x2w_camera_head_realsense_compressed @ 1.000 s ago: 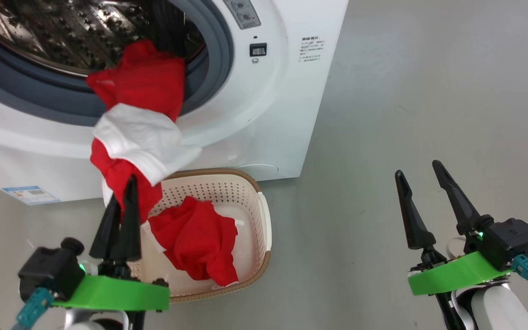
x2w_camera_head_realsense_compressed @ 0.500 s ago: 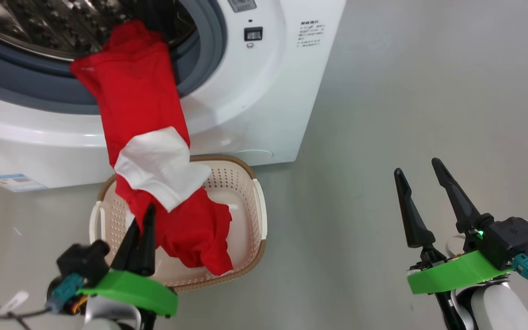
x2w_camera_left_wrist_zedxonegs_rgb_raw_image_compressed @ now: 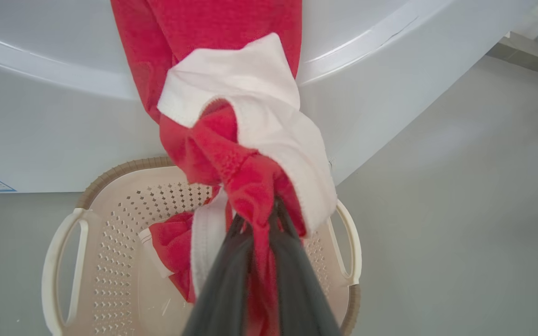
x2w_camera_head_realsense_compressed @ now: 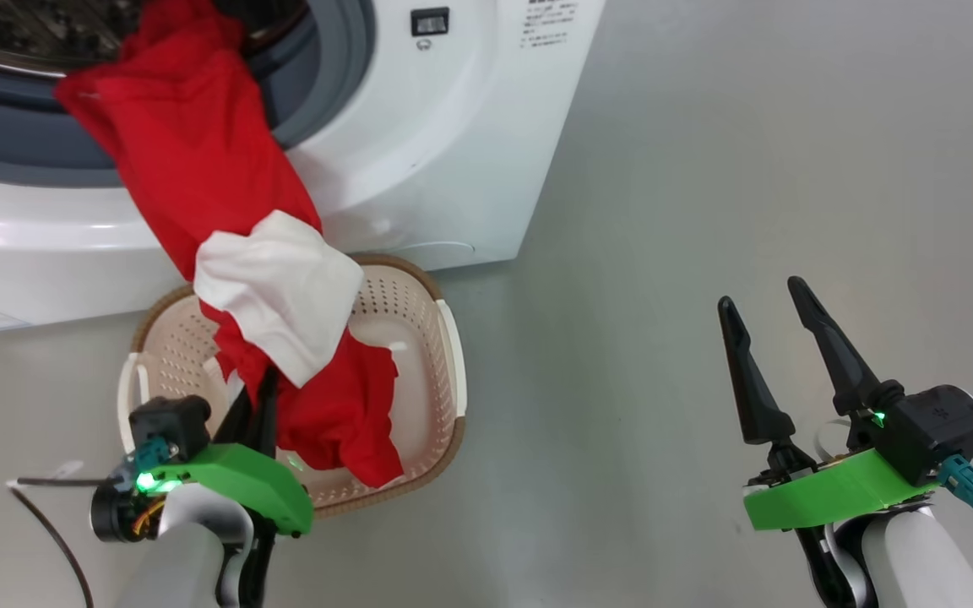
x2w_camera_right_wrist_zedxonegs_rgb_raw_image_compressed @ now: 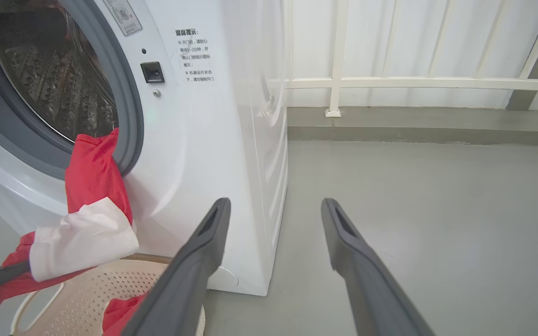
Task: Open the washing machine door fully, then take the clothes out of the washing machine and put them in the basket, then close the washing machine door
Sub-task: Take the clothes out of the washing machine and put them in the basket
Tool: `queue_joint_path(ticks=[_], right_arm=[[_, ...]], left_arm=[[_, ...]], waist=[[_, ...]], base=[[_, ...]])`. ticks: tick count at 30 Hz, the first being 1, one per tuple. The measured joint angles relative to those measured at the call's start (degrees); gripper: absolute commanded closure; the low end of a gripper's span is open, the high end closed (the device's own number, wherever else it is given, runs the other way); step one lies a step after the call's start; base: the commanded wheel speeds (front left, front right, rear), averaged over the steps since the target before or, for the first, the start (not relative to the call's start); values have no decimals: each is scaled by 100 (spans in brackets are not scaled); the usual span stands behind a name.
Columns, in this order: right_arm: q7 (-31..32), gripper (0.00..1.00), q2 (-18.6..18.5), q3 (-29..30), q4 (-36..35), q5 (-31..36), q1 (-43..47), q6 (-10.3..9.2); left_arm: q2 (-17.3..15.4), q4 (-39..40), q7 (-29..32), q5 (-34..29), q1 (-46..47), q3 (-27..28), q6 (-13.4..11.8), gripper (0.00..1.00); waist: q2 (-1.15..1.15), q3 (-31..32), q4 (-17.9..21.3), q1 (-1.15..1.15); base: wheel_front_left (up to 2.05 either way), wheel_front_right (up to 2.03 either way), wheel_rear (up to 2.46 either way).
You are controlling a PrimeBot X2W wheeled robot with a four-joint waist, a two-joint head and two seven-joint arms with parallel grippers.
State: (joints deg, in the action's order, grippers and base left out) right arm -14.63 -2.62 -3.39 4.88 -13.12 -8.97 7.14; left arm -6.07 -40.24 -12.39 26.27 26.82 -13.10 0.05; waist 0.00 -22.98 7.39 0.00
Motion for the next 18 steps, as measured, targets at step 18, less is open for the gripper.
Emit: queue_joint_path(ticks=[18], right_arm=[[0, 0, -2, -130, -34, -51, -324, 0]], left_arm=[[147, -2393, -182, -9, 1330, -75, 300, 100]], waist=[[0, -772, 230, 0]], base=[[0, 0, 0]])
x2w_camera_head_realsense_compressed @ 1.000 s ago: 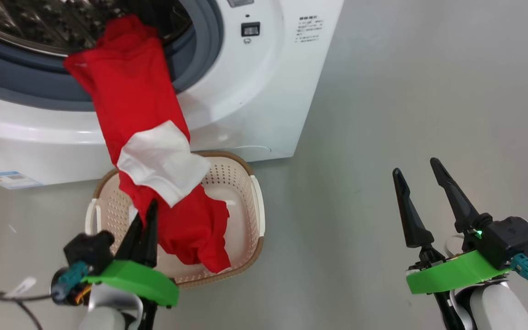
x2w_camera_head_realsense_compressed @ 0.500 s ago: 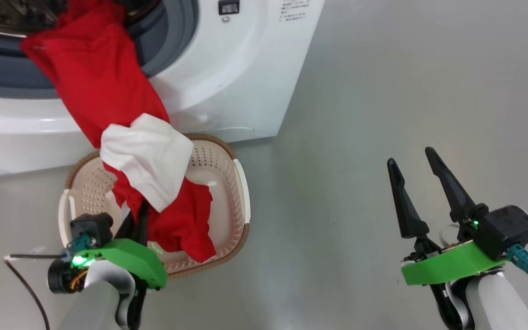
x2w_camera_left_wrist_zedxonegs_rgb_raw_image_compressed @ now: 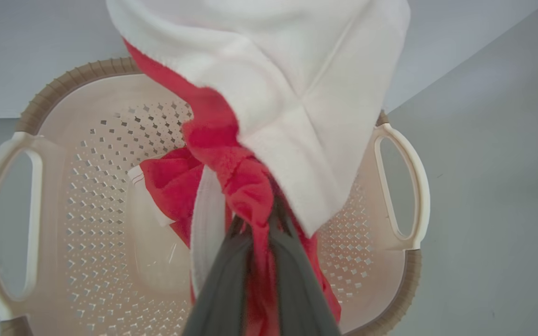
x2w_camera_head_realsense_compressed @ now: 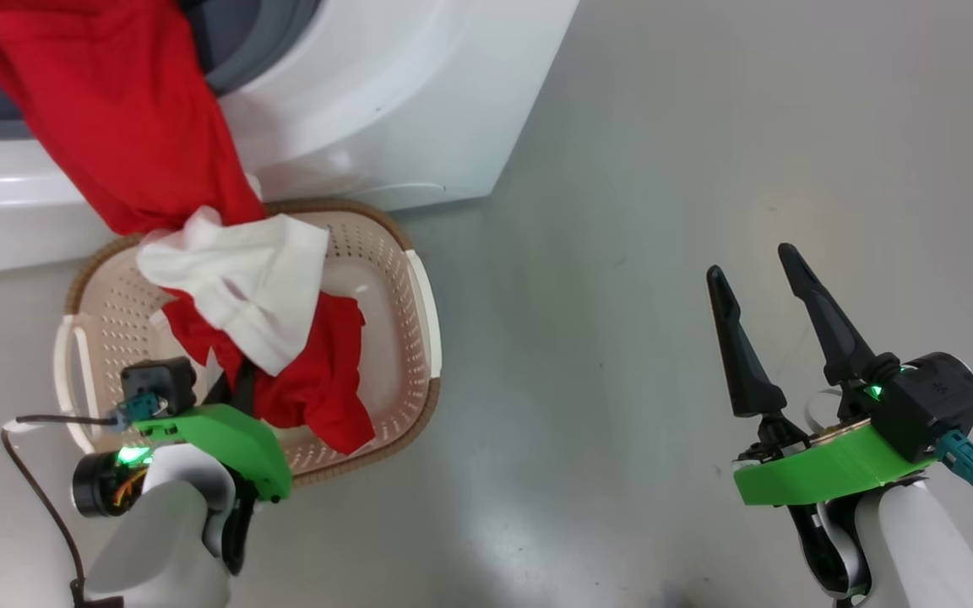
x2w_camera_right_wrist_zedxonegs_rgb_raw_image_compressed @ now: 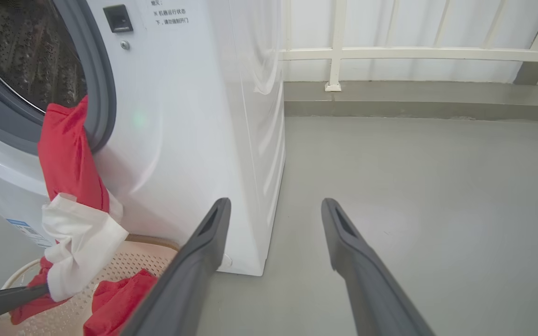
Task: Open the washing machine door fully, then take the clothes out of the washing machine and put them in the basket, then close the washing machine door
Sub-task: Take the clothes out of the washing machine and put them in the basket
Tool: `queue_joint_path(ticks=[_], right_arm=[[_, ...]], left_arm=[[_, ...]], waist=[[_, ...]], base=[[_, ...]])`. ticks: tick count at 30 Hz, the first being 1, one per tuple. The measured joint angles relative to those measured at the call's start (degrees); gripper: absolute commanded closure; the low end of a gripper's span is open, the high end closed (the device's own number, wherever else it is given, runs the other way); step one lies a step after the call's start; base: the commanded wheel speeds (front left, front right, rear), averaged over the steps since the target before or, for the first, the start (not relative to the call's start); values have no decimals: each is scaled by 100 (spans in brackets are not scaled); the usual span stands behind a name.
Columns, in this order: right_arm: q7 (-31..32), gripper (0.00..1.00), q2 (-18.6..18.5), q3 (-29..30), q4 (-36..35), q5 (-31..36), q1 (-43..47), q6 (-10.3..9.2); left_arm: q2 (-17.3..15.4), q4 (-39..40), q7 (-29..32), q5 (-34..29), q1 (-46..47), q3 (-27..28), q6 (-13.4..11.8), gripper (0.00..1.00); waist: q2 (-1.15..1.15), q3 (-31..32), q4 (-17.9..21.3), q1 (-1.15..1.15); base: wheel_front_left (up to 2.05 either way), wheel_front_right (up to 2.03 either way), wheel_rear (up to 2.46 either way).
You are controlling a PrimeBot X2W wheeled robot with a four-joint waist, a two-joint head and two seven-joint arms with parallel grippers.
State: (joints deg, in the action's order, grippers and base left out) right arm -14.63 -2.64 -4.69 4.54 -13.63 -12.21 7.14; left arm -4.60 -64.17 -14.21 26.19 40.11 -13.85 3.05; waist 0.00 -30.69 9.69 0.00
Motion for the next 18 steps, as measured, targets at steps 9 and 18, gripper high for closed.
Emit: queue_joint_path(ticks=[9, 18], right_arm=[[0, 0, 1, -33, -9, -3, -91, 0], [0, 0, 1, -138, -34, -93, -235, 0]], left_arm=[[4, -638, -8, 1, 343, -15, 2, 100], [-18, -894, 1, 4, 491, -38, 1, 100]], waist=[[0, -320, 103, 0], [0, -586, 186, 0]], base=[[0, 0, 0], [0, 0, 0]])
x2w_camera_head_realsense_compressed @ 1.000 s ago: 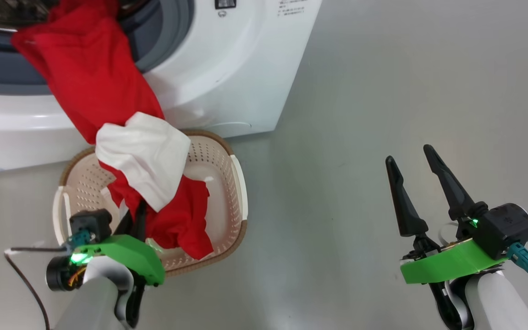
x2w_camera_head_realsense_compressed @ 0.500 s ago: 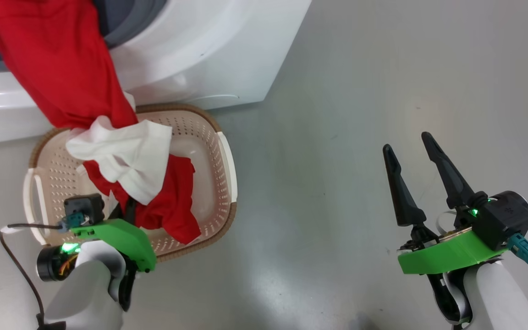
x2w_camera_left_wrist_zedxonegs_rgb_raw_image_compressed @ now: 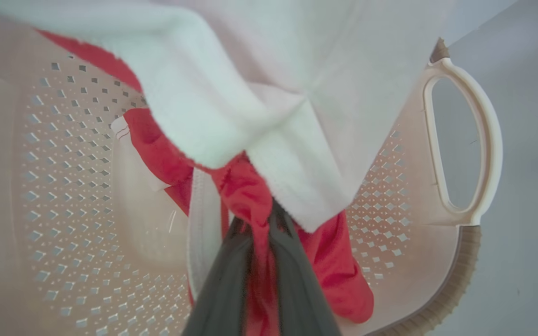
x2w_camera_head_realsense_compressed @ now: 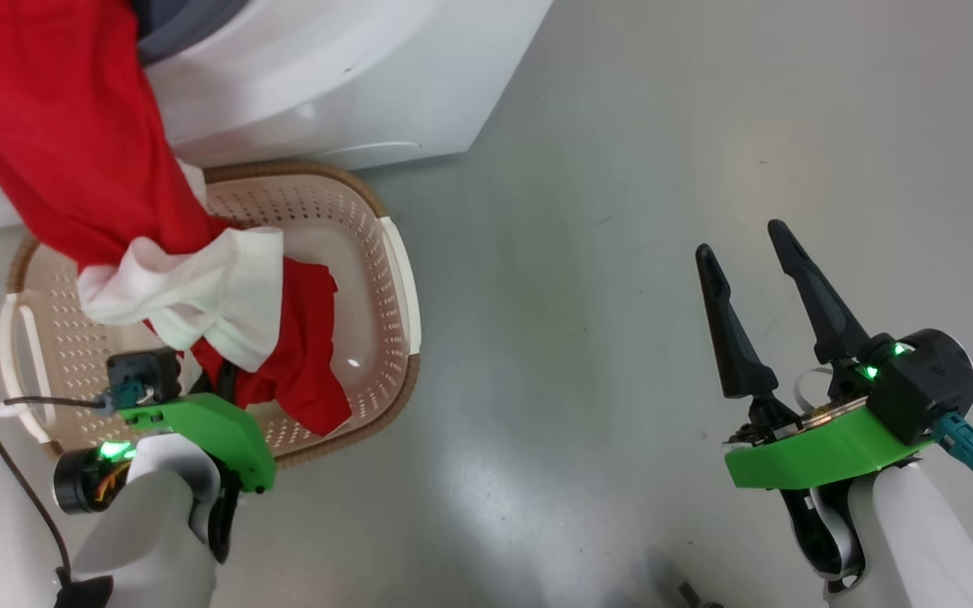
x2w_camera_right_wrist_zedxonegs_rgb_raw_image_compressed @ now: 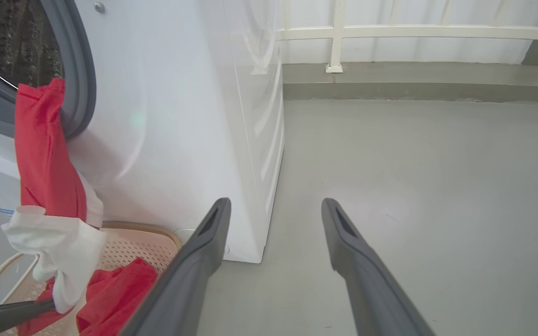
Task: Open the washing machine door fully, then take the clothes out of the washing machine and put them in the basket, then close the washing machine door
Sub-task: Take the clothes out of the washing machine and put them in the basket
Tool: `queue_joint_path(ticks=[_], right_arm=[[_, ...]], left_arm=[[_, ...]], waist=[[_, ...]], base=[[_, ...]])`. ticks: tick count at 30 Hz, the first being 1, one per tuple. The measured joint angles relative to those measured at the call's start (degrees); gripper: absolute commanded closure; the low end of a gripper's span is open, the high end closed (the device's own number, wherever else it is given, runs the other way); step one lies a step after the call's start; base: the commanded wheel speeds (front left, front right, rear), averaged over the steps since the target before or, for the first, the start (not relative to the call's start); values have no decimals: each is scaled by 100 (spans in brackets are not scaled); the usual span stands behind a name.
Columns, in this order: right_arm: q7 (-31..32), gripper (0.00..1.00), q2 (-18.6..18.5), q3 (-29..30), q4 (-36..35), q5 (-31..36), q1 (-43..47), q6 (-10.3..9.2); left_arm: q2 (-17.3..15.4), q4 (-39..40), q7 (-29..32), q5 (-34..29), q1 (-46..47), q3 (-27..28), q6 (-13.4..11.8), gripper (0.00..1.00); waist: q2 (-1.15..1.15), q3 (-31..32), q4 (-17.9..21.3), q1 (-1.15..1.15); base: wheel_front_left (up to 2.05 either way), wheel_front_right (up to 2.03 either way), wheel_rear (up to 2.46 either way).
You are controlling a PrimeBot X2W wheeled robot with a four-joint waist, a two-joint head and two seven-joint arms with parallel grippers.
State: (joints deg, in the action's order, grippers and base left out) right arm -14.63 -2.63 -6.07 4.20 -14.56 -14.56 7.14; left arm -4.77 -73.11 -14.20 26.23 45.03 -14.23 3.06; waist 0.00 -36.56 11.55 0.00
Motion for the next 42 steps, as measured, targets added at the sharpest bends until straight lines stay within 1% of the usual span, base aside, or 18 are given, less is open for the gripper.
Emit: queue_joint_path(ticks=[6, 7, 8, 9, 10, 11, 12, 13, 14, 24, 28, 31, 36, 42], right_arm=[[0, 0, -1, -2, -2, -5, -98, 0], [0, 0, -1, -2, -5, -5, -109, 0], [0, 0, 0, -2, -3, -5, -108, 0], [0, 0, -1, -2, -2, -5, -108, 0], [0, 0, -1, -2, -2, -5, -108, 0], [0, 0, -1, -2, -2, -5, -108, 0], [0, 0, -1, -3, -1, -5, -108, 0], [-1, 0, -1, -4, 1, -7, -108, 0], [0, 0, -1, -5, 1, -7, -108, 0], [0, 0, -1, -16, 23, -98, -109, 0], [0, 0, -1, -3, 27, -153, -109, 0], [0, 0, -1, 10, 25, -153, -108, 0], [-1, 0, -1, 42, 18, -153, -107, 0], [0, 0, -1, 79, 9, -153, -102, 0]], left_arm=[[-25, -45, 7, 18, 21, -12, -9, 100], [-26, -55, 7, 18, 39, -12, -10, 81], [-27, -65, 7, 18, 69, -12, -26, 81], [-27, -65, 5, 21, 97, -12, -31, 60], [-27, -65, 5, 30, 116, -12, -32, 43], [-27, -65, 5, 46, 121, -12, -32, 33], [-27, -67, 5, 51, 121, -12, -32, 26], [-27, -69, 4, 53, 121, -12, -32, 10], [-27, -73, 2, 59, 124, -12, -32, 0], [-69, -99, -2, 60, 224, -38, -36, 0], [-157, -47, -10, 59, 223, -46, -111, 0], [-172, 211, -10, 59, 215, -19, -135, 0], [-175, 864, -10, 56, 154, 101, -135, 0], [-191, 1655, -10, -44, -242, 282, -219, 0]], waist=[[0, -112, 45, 0], [0, -123, 48, 0], [0, -131, 49, 0], [0, -133, 48, 0], [0, -134, 45, 0], [0, -134, 43, 0], [0, -132, 39, 0], [0, -130, 36, 0], [0, -128, 33, 0], [0, -71, 22, 0], [0, -38, 6, 0], [0, -21, -23, 0], [0, -1, -91, 0], [0, 39, -162, 0]], base=[[0, 0, 0], [0, 0, 0], [0, 0, 0], [0, 0, 0], [0, 0, 0], [0, 0, 0], [0, 0, 0], [0, 0, 0], [0, 0, 0], [0, 0, 0], [0, 0, 0], [0, 0, 0], [0, 0, 0], [0, 0, 0]])
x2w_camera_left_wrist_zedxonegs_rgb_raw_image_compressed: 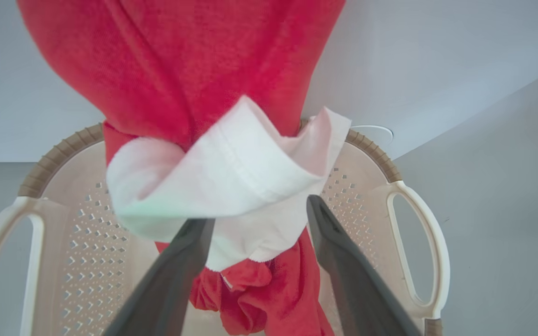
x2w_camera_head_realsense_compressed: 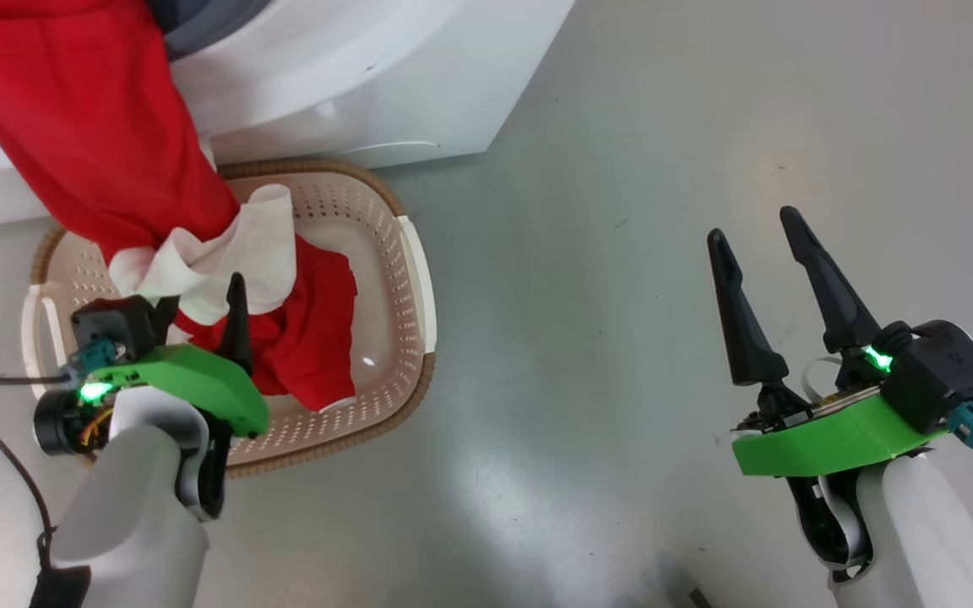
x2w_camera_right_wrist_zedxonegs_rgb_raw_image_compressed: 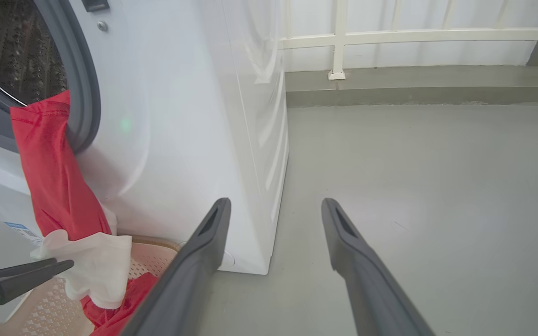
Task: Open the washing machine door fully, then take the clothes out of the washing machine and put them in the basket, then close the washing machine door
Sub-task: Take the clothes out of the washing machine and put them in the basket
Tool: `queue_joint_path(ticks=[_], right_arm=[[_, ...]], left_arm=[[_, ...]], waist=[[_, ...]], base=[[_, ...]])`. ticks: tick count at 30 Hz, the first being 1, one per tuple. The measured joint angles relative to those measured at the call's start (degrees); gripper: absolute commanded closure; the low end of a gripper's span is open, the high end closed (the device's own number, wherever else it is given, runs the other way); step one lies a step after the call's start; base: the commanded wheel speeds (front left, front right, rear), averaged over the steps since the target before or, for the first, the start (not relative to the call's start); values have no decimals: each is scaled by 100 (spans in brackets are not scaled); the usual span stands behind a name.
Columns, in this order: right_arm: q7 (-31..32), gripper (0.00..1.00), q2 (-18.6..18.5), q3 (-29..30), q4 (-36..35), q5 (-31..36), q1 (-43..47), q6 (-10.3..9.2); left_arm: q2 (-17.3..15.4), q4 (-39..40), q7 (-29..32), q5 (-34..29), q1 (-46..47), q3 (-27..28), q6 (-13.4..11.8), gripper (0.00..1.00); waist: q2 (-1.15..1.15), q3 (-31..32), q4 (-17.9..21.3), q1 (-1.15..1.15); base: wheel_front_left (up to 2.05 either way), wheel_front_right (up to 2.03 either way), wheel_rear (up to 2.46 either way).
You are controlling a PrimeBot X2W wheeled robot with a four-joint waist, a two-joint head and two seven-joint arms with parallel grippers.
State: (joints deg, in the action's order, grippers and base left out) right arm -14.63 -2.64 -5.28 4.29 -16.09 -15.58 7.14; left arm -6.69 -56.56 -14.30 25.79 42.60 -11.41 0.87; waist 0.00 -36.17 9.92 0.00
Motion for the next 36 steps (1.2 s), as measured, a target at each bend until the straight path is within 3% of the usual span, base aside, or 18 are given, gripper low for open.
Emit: queue_joint_path(ticks=[21, 36], right_arm=[[0, 0, -4, 56, -19, 0, 24, 0], [0, 0, -11, 89, -44, 0, 131, 0]], left_arm=[[-89, 2751, -7, -358, -1291, 350, -471, 0], [-177, 5235, 754, -476, -2360, 243, -1079, 0]], waist=[[0, 105, -144, 0], [0, 109, -232, 0]], base=[[0, 0, 0], [0, 0, 0]])
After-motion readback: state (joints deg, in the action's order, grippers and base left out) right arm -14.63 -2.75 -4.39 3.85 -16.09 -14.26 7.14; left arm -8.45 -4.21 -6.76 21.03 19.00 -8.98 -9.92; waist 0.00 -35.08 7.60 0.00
